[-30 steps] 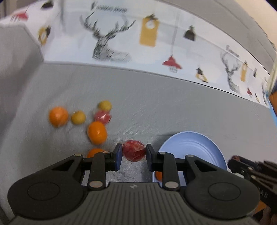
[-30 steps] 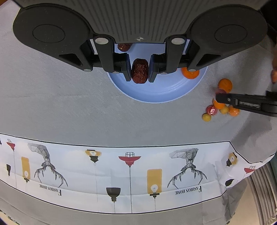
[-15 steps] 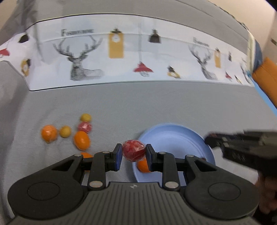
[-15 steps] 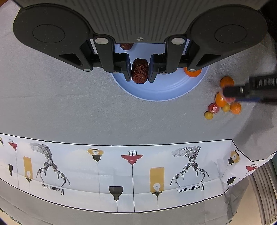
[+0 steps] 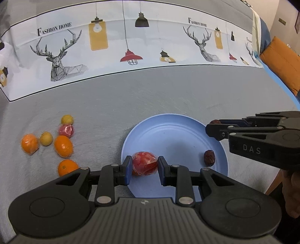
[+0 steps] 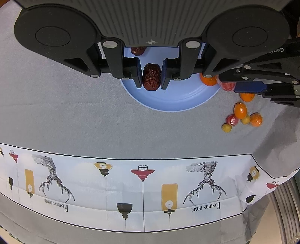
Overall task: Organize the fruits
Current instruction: 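Carry the red wrapped fruit over the plate with the left tool while the right tool holds the date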
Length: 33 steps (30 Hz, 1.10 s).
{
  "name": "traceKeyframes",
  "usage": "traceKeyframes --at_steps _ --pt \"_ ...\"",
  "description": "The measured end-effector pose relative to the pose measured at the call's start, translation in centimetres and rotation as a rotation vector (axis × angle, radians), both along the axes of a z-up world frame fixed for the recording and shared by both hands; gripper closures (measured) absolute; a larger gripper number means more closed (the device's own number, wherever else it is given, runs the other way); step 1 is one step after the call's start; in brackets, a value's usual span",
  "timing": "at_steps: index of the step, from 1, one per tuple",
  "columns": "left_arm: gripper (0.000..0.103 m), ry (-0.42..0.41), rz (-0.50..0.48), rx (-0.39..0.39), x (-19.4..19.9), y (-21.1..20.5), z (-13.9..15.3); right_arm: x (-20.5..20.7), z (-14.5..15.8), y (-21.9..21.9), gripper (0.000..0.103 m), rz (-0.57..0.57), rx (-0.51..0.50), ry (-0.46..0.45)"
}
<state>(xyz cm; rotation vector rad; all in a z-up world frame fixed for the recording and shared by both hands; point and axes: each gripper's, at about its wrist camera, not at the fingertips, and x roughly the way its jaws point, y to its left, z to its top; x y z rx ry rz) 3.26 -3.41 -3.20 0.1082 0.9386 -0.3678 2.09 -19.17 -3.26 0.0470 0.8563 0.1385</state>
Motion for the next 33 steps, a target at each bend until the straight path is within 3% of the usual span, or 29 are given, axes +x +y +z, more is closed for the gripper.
traceKeyframes --at_steps 11,33 --pt "0.071 0.004 -0.061 0.006 -0.33 -0.81 -0.31 0.04 -0.21 0.3 0.081 0.014 -0.008 0.013" --pt "0.071 -0.002 -0.08 0.004 -0.36 -0.99 -0.47 0.02 -0.24 0.43 0.081 0.017 -0.009 0.015"
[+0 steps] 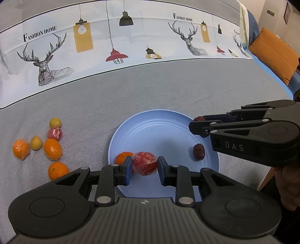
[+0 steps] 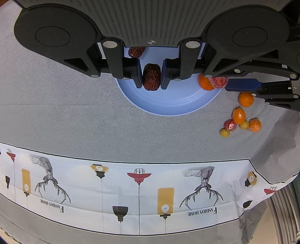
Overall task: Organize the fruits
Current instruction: 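Carry the red wrapped fruit over the plate with the left tool while the right tool holds the date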
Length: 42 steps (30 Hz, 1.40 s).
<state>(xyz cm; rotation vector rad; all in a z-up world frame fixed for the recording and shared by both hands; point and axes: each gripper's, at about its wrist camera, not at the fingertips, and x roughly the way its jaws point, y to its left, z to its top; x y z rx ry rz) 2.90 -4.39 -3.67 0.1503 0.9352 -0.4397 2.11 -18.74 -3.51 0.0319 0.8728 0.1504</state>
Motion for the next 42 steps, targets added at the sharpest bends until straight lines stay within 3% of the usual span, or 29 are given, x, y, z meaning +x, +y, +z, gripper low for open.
traceKeyframes --at_steps 42 --pt "0.071 -0.006 -0.013 -0.002 -0.2 -0.19 0.16 -0.17 -0.08 0.18 0.081 0.002 0.002 -0.001"
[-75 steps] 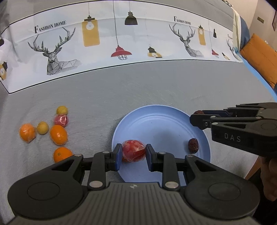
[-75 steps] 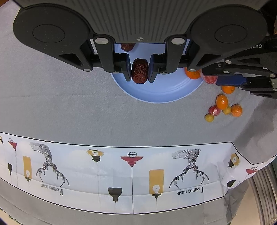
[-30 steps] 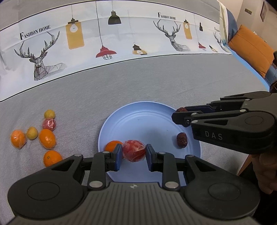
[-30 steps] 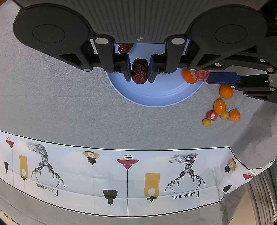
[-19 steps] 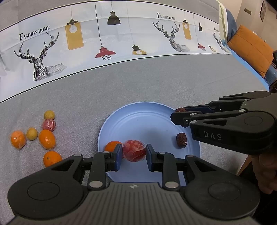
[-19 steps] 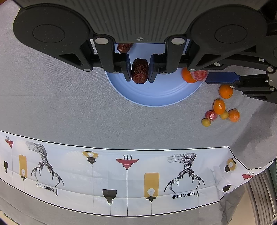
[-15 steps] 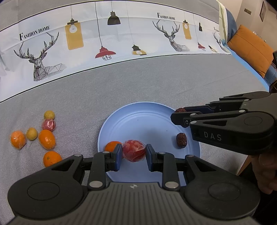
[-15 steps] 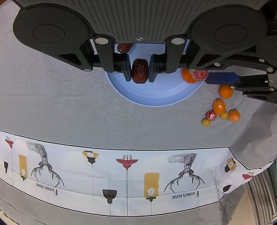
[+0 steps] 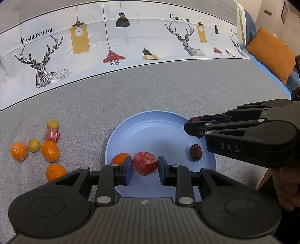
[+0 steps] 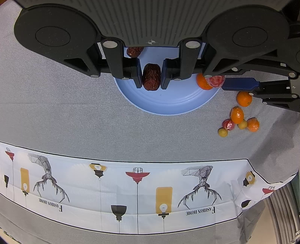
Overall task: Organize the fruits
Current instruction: 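Carry the red wrapped fruit over the plate with the left tool while the right tool holds the date, then open the right tool to drop the date onto the plate while the left tool releases the red fruit, then grasp a mandarin orange from the pile with the right tool while the left tool grasps a small yellow fruit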
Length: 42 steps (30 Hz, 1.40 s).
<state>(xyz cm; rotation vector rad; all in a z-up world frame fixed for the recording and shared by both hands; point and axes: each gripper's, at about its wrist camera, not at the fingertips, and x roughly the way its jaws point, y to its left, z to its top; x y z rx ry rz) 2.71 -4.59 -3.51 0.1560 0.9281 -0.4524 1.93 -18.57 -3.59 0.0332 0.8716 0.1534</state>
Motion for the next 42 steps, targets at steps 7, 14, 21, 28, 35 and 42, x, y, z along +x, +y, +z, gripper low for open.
traceKeyframes --at_steps 7,14,21,28,35,42 --pt "0.071 0.0 0.001 -0.001 -0.01 -0.01 -0.01 0.06 0.01 0.05 0.081 0.0 0.0 0.0" --pt "0.07 0.008 -0.008 -0.014 -0.13 -0.23 0.12 0.11 0.17 0.34 0.081 -0.001 0.001 -0.003" --pt "0.056 -0.009 0.008 -0.03 -0.16 -0.2 0.51 0.09 0.31 0.08 0.057 -0.017 -0.002 -0.019" --pt "0.056 -0.018 0.014 -0.021 -0.21 -0.17 0.45 0.17 0.41 -0.14 0.055 -0.031 -0.003 -0.027" --pt "0.057 -0.024 0.022 -0.019 -0.26 -0.02 0.38 0.07 0.5 -0.28 0.055 -0.045 -0.006 -0.037" --pt "0.058 -0.043 0.038 -0.022 -0.33 0.31 0.68 0.02 0.74 -0.32 0.055 -0.052 -0.011 -0.052"
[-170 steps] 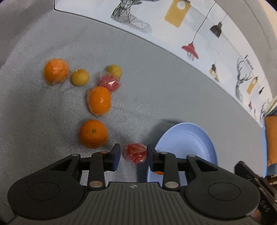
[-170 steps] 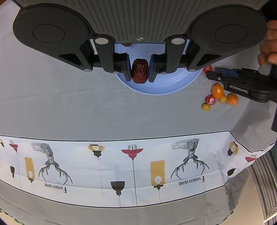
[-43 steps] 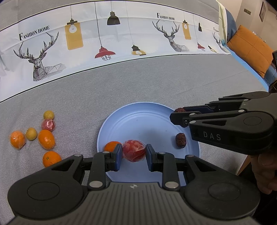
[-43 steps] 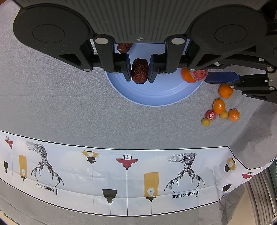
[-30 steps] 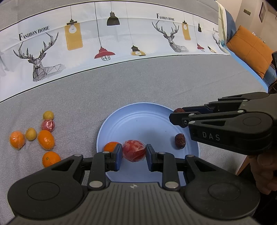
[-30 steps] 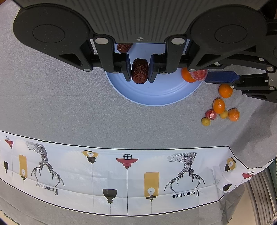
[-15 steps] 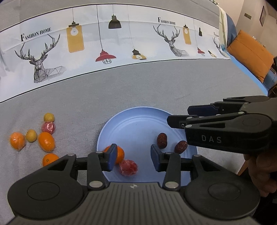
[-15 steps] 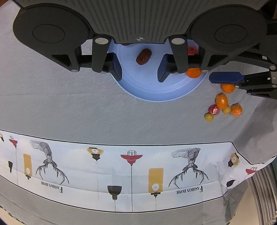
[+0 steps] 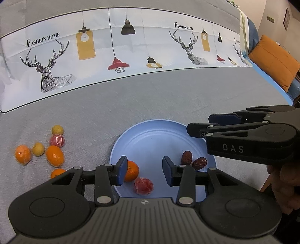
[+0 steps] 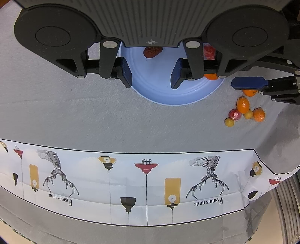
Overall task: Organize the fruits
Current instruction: 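Grasp a mandarin orange from the pile with the right tool while the left tool grasps a small yellow fruit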
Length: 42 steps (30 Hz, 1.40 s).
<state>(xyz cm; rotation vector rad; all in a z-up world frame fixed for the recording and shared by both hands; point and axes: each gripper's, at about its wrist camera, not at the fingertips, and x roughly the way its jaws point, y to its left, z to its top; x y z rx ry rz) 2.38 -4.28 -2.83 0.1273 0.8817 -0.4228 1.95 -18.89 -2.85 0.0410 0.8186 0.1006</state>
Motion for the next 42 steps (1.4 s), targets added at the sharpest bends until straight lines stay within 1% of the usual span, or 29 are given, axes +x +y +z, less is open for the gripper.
traceKeyframes --at_steps 2,5,7,9,10,14,17,18,20,23,25,26,27,28,29,30,31,34,36,37,39,42 --pt "0.06 -0.014 0.005 0.001 0.0 0.1 0.2 0.0 0.0 0.0 0.055 -0.001 -0.002 -0.003" --pt "0.066 -0.051 0.019 0.006 -0.1 0.3 0.8 0.0 0.1 0.1 0.055 -0.004 -0.001 -0.01" --pt "0.066 -0.06 0.041 -0.011 0.0 0.8 1.2 0.0 0.2 0.0 0.055 -0.008 0.004 -0.014" --pt "0.066 -0.035 0.08 -0.058 0.6 1.7 1.5 0.0 0.3 0.0 0.055 -0.01 0.01 -0.013" --pt "0.066 -0.029 0.098 -0.064 0.9 2.1 1.6 0.0 0.3 0.0 0.055 -0.011 0.012 -0.013" --pt "0.066 -0.03 0.197 -0.038 3.1 3.8 3.1 0.2 0.4 0.2 0.055 -0.011 0.021 -0.016" --pt "0.066 -0.059 0.263 -0.024 5.7 5.3 5.1 0.4 0.5 0.6 0.056 -0.008 0.034 -0.019" --pt "0.066 -0.065 0.288 -0.027 6.5 5.9 5.7 0.5 0.5 0.9 0.061 -0.006 0.035 -0.022" --pt "0.066 -0.083 0.339 -0.05 8.4 7.2 6.9 0.7 0.6 1.5 0.074 0.001 0.031 -0.032" --pt "0.066 -0.128 0.392 -0.061 10.5 9.3 7.1 0.9 0.8 2.6 0.085 0.01 0.036 -0.051" --pt "0.066 -0.168 0.425 -0.049 11.1 10.9 6.0 1.0 1.0 3.4 0.085 0.022 0.052 -0.064" --pt "0.067 -0.175 0.439 -0.037 11.0 11.8 4.9 1.0 1.1 3.9 0.086 0.033 0.059 -0.074" --pt "0.075 -0.112 0.463 -0.021 11.3 12.8 3.4 1.0 1.3 4.4 0.086 0.048 0.066 -0.084" --pt "0.083 -0.023 0.521 -0.032 11.9 14.0 2.6 1.1 1.4 4.8 0.085 0.063 0.073 -0.092" --pt "0.084 0.021 0.583 -0.126 12.0 15.7 2.3 1.2 1.5 5.3 0.085 0.082 0.081 -0.1" --pt "0.084 0.064 0.624 -0.234 12.2 17.4 2.0 1.4 1.6 5.9 0.085 0.101 0.089 -0.104" --pt "0.084 0.084 0.657 -0.277 12.3 18.5 1.8 1.8 1.5 6.5 0.085 0.126 0.098 -0.101" --pt "0.084 0.124 0.764 -0.297 12.6 20.8 1.2 3.3 0.9 8.5 0.085 0.177 0.121 -0.066" --pt "0.084 0.162 0.81 -0.354 12.7 21.9 0.6 4.3 0.6 9.9 0.085 0.2 0.133 -0.055" --pt "0.084 0.177 0.825 -0.367 12.8 22.3 0.4 4.9 0.4 10.7 0.085 0.215 0.141 -0.049" --pt "0.084 0.192 0.839 -0.355 13.0 22.2 0.2 5.8 0.1 12.2 0.085 0.24 0.15 -0.043" --pt "0.084 0.204 0.807 -0.346 13.3 21.8 -0.3 7.0 -0.8 14.4 0.083 0.273 0.165 -0.019"
